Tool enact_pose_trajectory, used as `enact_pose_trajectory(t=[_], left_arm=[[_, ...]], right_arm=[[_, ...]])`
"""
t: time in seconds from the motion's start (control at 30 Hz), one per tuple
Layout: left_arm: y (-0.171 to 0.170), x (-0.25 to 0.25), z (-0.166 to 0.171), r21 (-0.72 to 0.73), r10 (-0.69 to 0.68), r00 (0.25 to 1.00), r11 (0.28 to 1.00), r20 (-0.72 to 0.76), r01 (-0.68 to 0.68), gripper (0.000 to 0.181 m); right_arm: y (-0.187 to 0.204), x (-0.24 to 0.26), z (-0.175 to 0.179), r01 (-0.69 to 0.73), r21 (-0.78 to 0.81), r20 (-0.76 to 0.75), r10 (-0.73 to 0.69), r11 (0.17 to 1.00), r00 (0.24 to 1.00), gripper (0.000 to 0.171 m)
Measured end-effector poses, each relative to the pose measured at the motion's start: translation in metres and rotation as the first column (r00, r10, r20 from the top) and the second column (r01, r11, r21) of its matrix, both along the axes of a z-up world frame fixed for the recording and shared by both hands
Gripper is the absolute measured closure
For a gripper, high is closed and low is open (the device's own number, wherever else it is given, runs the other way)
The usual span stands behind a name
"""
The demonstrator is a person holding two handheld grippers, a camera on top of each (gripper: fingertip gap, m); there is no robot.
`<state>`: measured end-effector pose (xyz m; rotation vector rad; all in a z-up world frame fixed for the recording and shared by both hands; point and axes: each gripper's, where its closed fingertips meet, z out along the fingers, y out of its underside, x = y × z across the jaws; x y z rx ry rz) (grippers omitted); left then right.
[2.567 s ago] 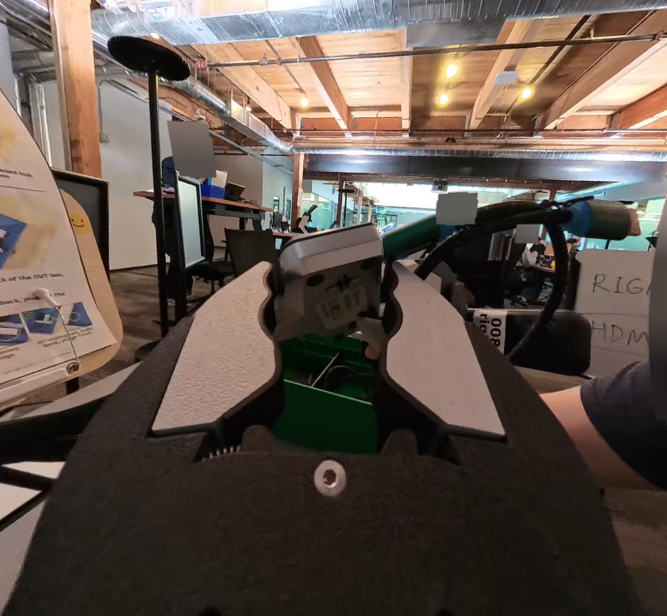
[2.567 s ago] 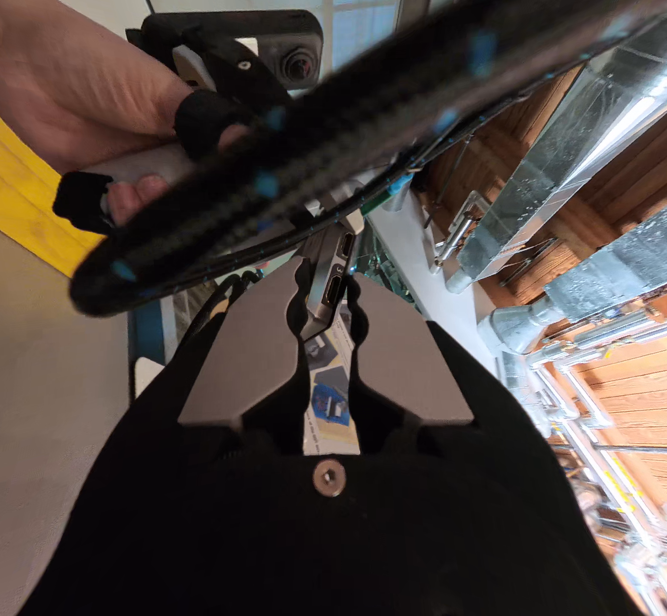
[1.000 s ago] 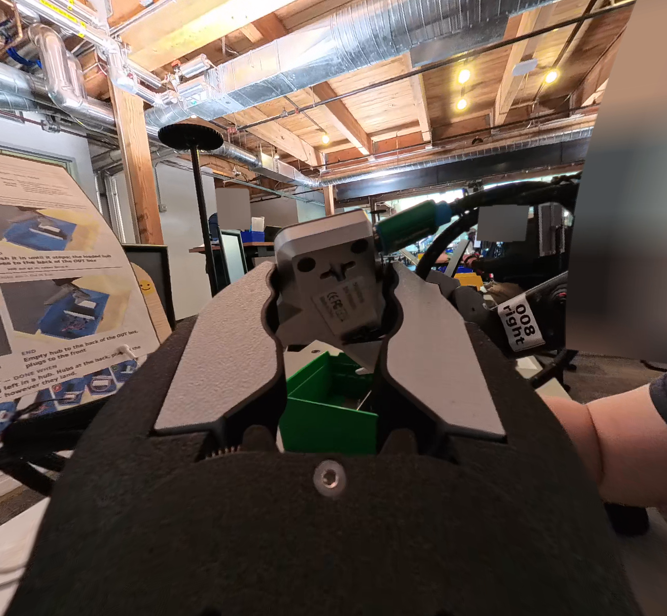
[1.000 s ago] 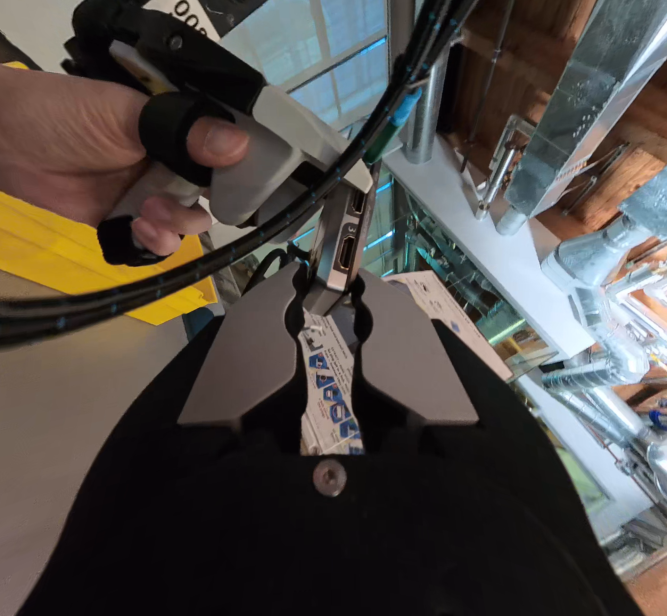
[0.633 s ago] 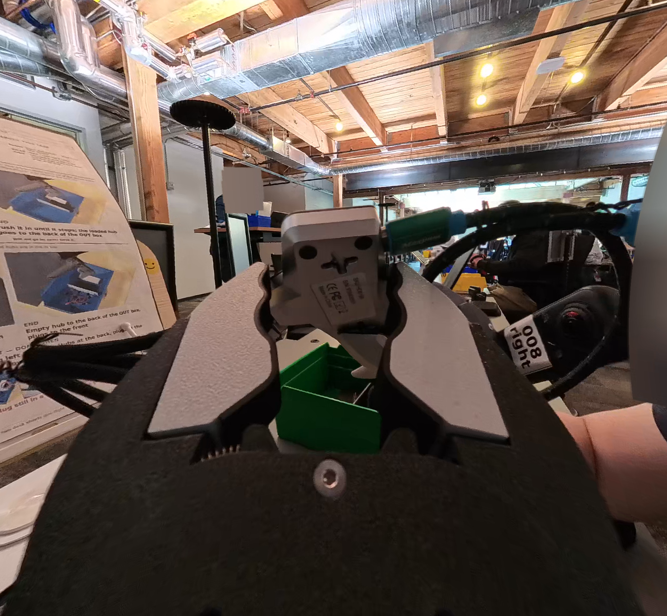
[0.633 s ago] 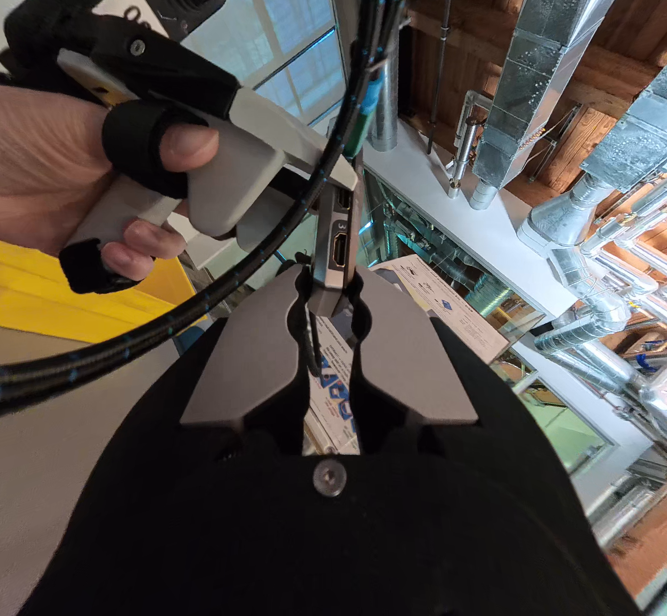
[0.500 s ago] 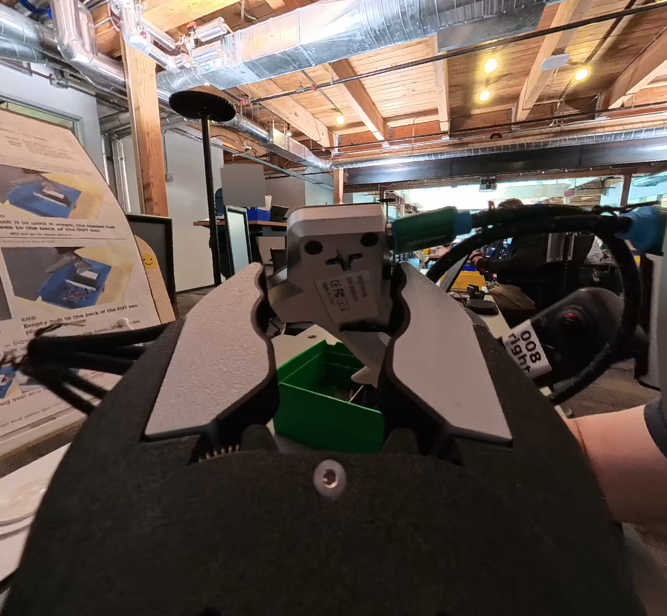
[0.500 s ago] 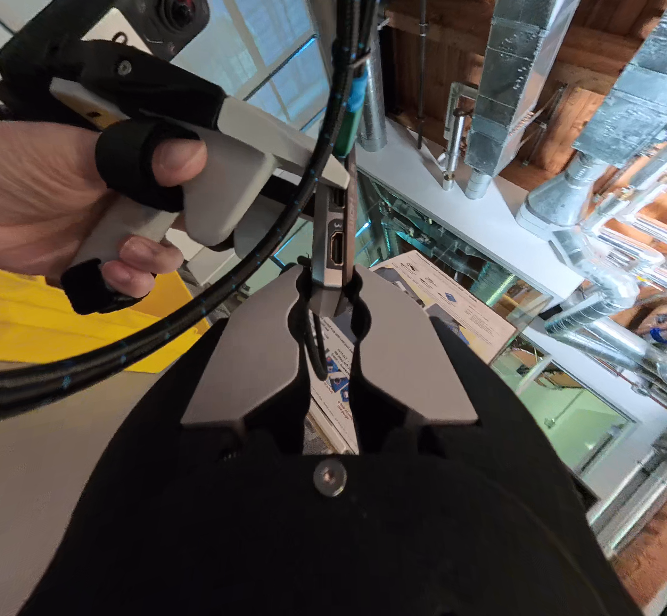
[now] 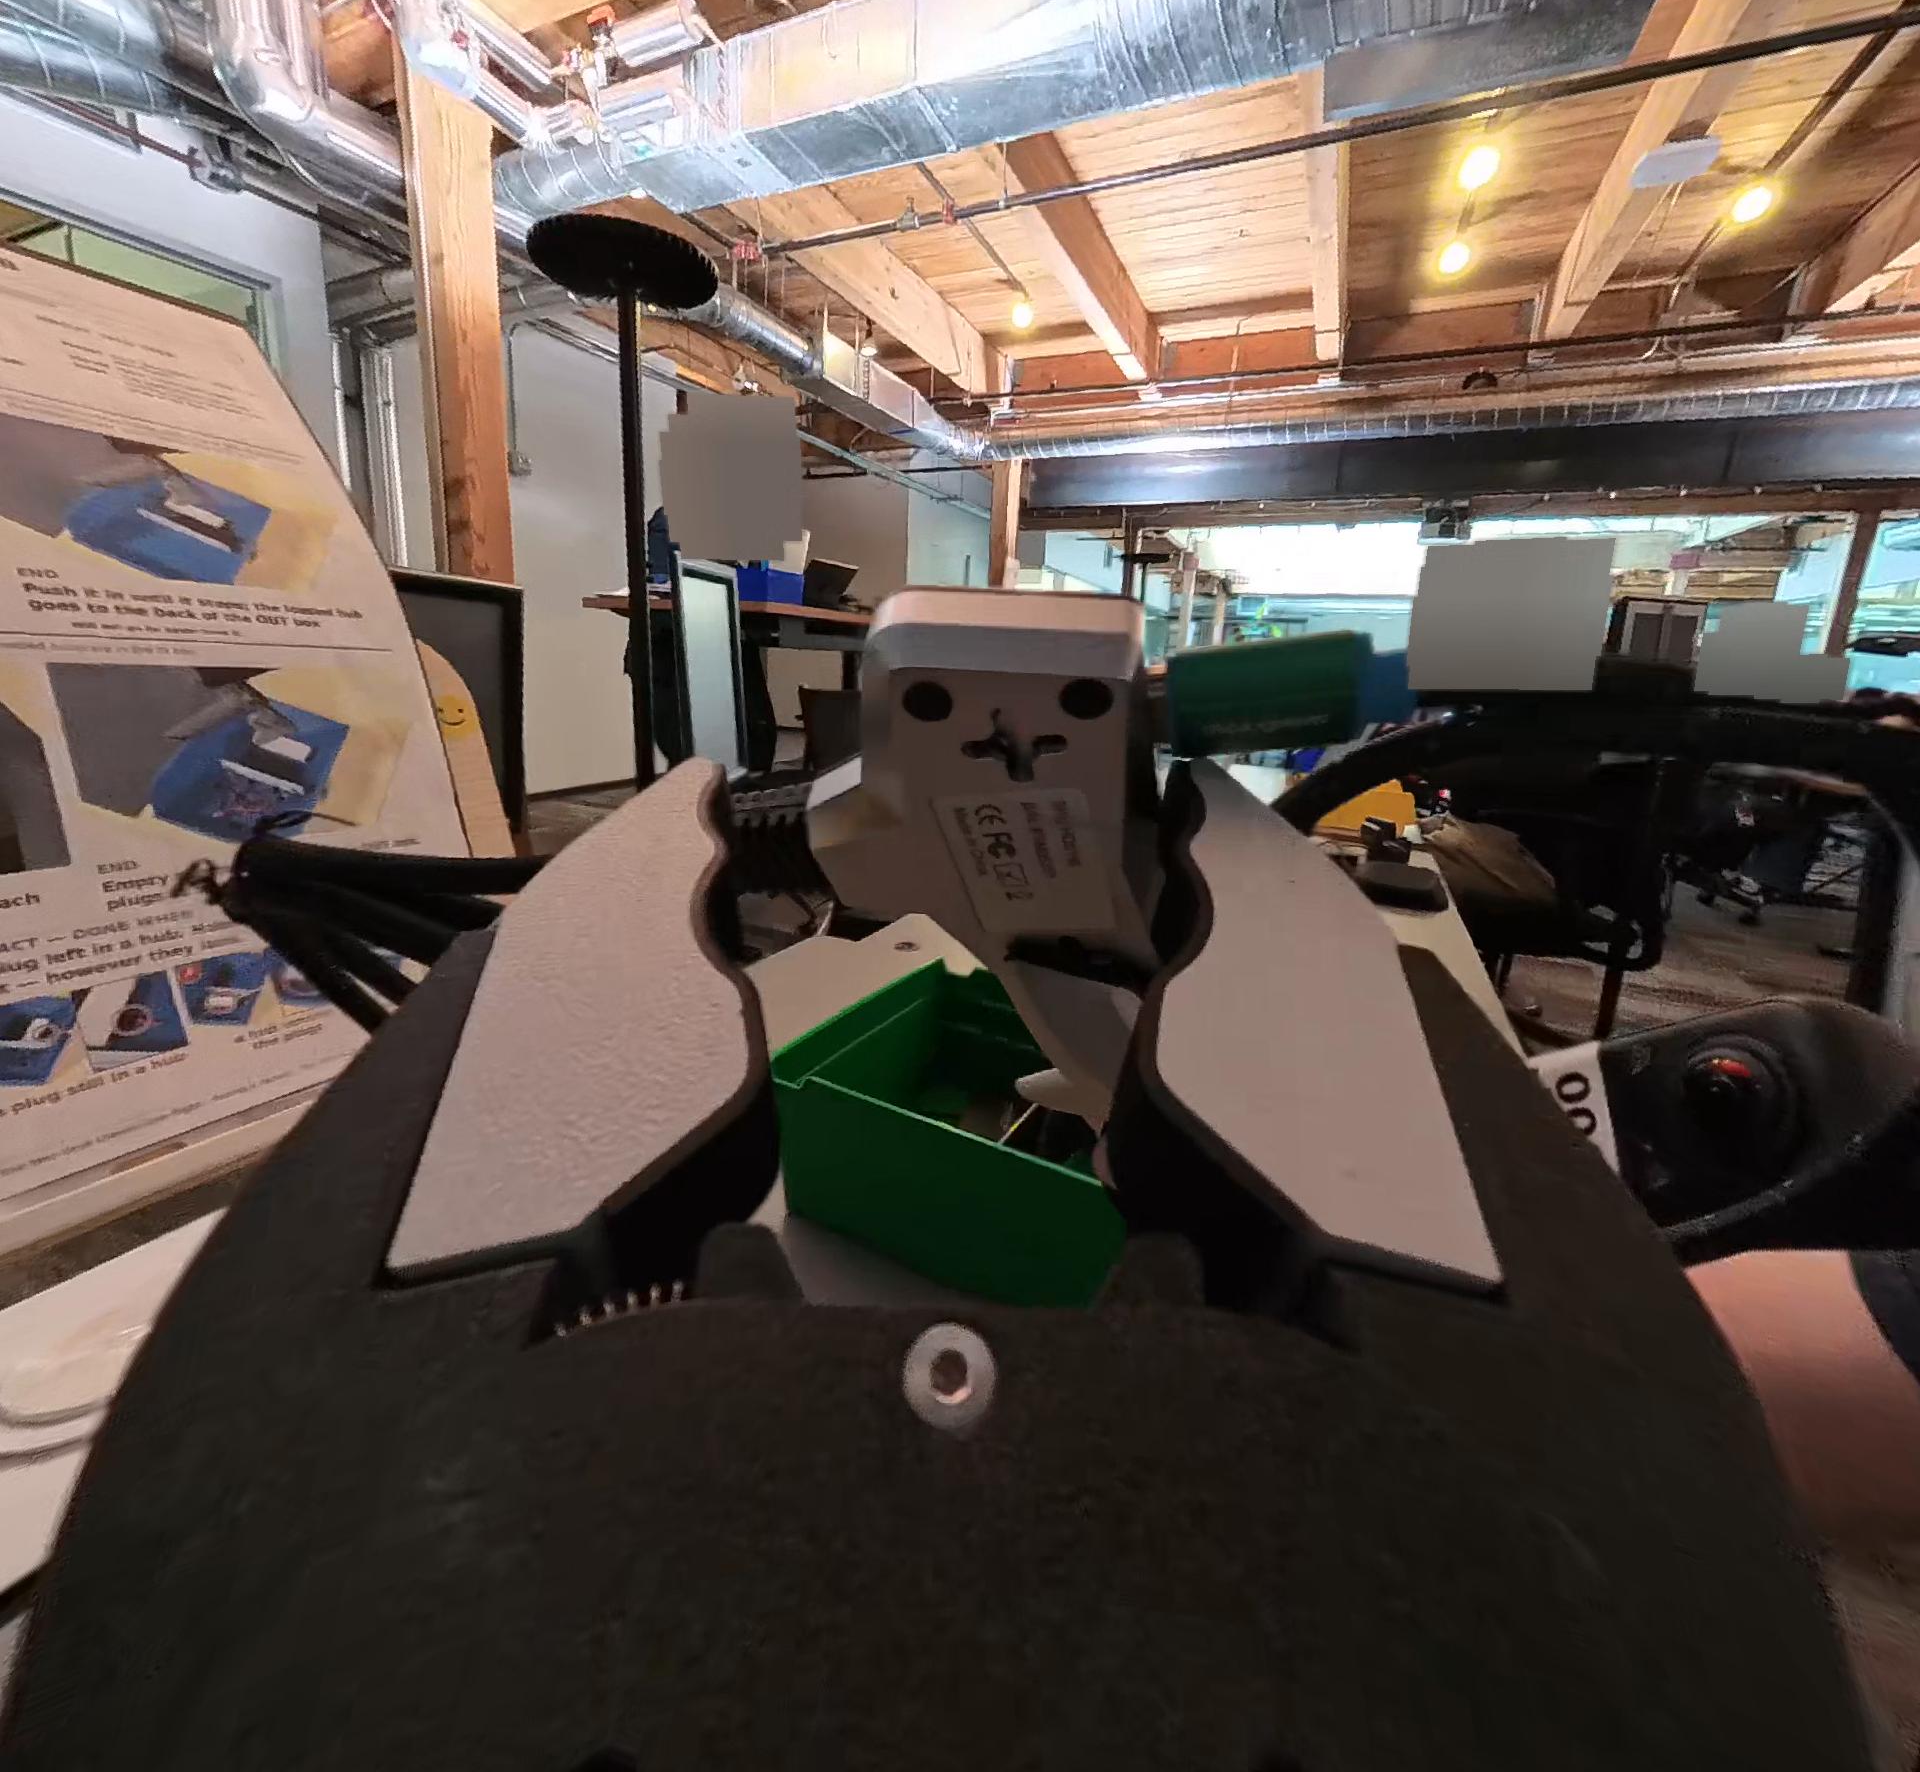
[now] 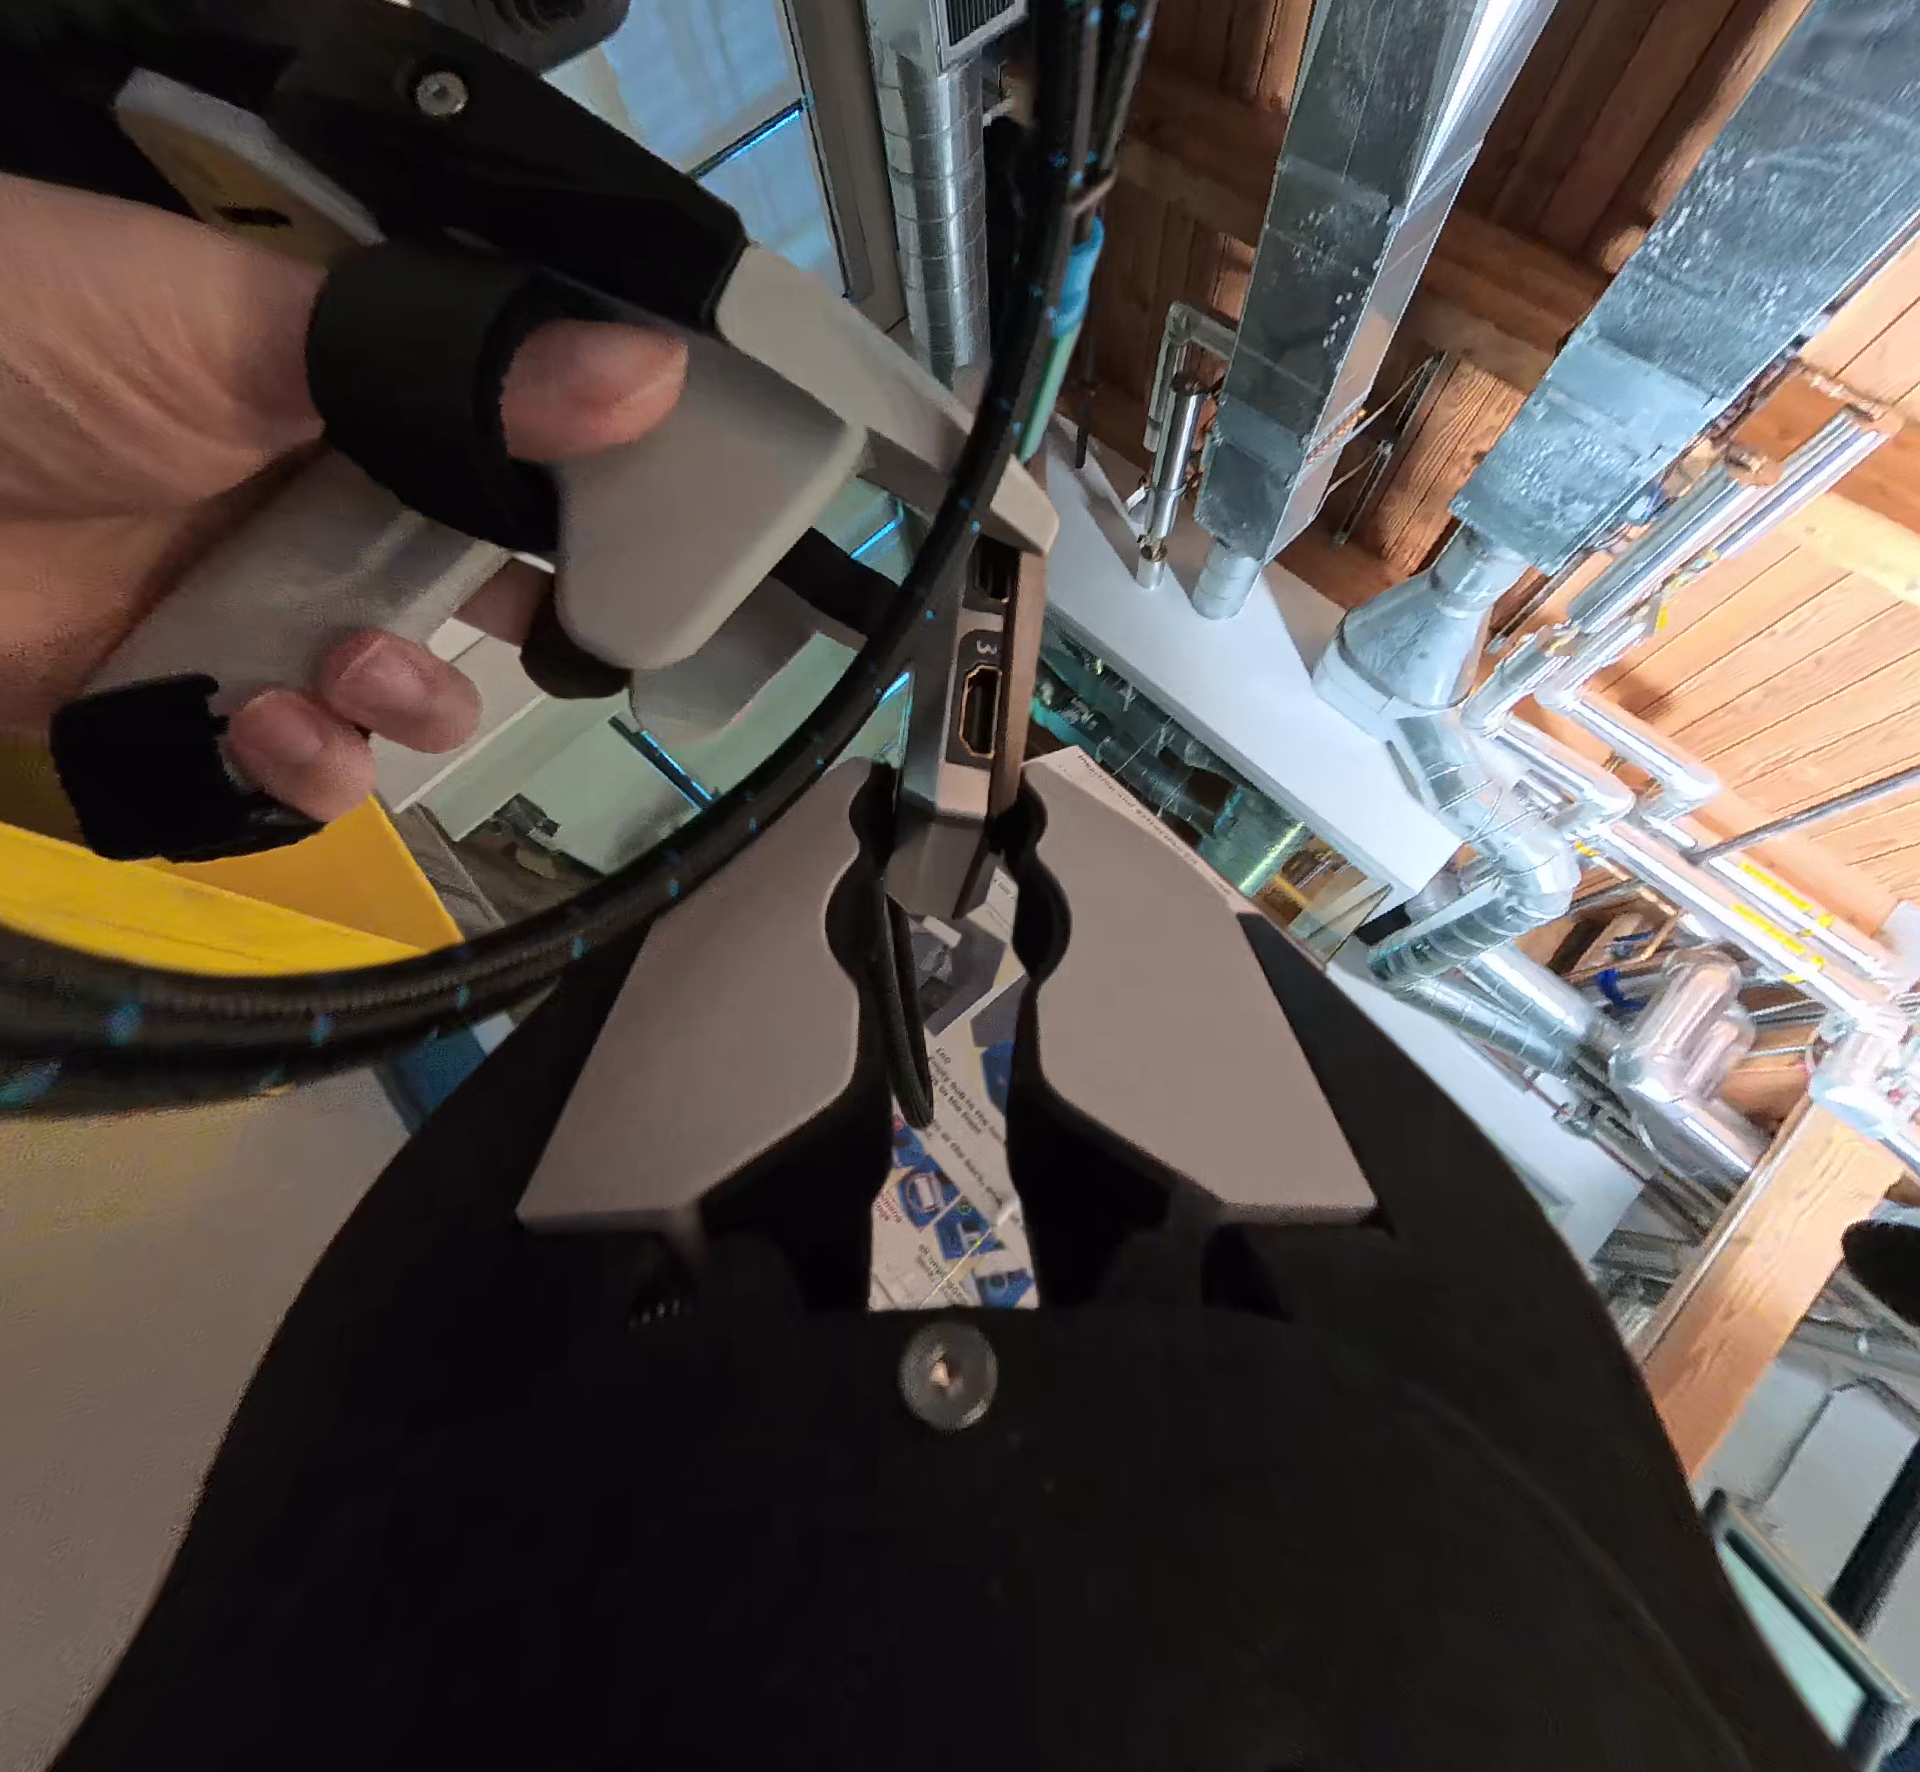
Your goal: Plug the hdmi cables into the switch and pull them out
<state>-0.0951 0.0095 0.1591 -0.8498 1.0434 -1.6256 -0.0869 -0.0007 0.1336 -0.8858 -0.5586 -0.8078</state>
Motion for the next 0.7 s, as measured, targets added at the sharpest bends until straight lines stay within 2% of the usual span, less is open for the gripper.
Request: enact_pose_trajectory(t=[0.1, 0.27, 0.4, 0.7], left_arm=[[-0.007, -0.001, 0.001, -0.016, -0.032, 0.999, 0.999, 0.034, 0.033, 0.117], [-0.011, -0.002, 0.0, 0.006, -0.08, 0.996, 0.997, 0.032, 0.08, 0.116], [-0.014, -0.003, 0.002, 0.029, -0.068, 0.997, 0.997, 0.045, 0.067, 0.115], [-0.018, -0.003, 0.003, 0.042, -0.013, 0.999, 0.999, 0.039, 0.011, 0.114]], right_arm=[[0.0, -0.002, -0.001, 0.012, 0.01, 0.008, -0.013, 1.0, 1.0, 0.149], [-0.002, -0.008, -0.004, -0.023, 0.03, 0.041, 0.022, 0.999, 0.999, 0.15], [-0.004, -0.009, -0.001, -0.105, 0.022, -0.062, 0.106, 0.994, 0.992, 0.154], [-0.007, -0.016, -0.003, -0.008, 0.079, 0.066, 0.003, 0.997, 0.998, 0.15]])
